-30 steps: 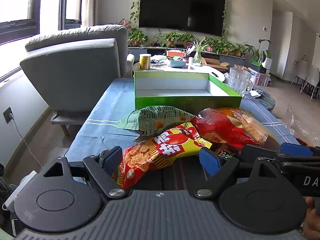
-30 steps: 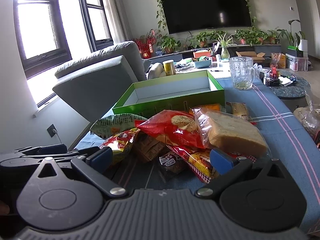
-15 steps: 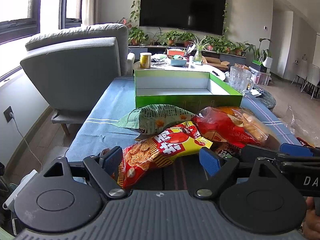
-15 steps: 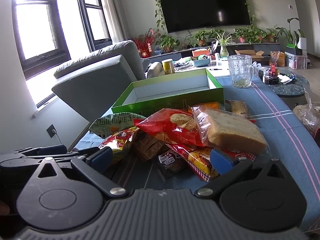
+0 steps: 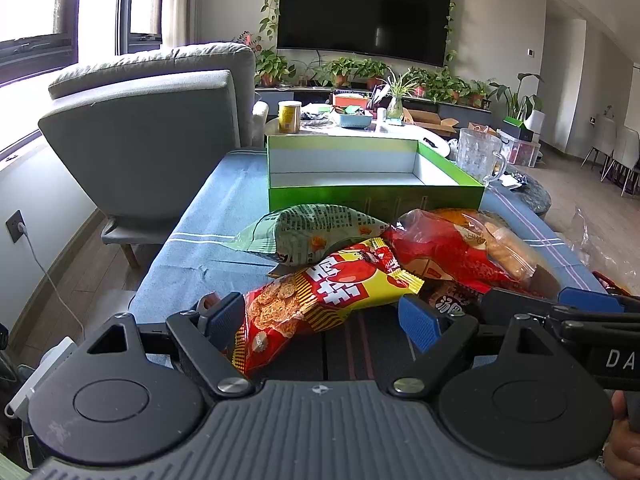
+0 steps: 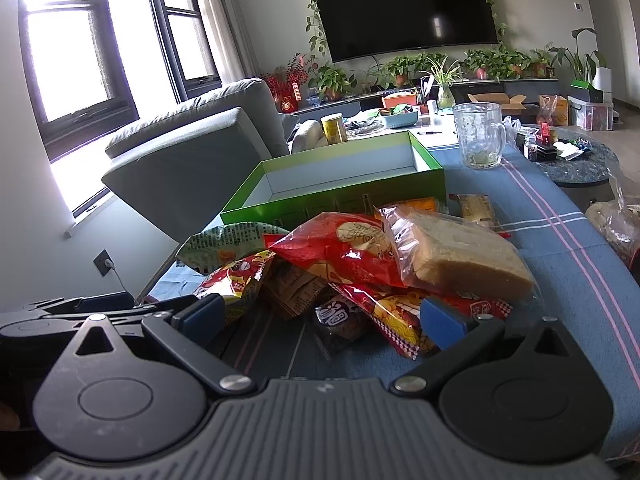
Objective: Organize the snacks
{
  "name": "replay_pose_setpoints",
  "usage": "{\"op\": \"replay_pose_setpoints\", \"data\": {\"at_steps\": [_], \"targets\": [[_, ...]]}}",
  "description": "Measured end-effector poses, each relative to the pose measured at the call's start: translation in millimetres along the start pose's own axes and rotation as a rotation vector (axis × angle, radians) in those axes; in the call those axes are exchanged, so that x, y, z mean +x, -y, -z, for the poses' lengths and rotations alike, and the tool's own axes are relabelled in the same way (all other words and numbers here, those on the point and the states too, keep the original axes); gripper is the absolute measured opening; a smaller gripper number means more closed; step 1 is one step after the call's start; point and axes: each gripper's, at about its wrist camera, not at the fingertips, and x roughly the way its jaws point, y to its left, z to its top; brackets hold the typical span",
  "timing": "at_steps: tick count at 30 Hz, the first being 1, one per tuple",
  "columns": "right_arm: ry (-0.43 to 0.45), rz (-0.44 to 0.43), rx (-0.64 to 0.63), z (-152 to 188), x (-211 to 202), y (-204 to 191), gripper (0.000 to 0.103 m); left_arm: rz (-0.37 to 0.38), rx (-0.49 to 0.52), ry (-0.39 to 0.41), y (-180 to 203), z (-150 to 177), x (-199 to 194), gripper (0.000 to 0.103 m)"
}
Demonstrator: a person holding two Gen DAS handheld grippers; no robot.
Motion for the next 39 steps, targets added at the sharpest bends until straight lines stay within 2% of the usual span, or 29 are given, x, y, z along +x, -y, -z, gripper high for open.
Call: {"op": "replay_pose_setpoints", "data": {"at_steps": [39], "targets": [[-0.037, -0.005, 0.025, 4.6, 3.3, 5.9, 0.102, -0.006, -0.005, -0.016, -1.1, 2.8, 1.3, 0.083]]}}
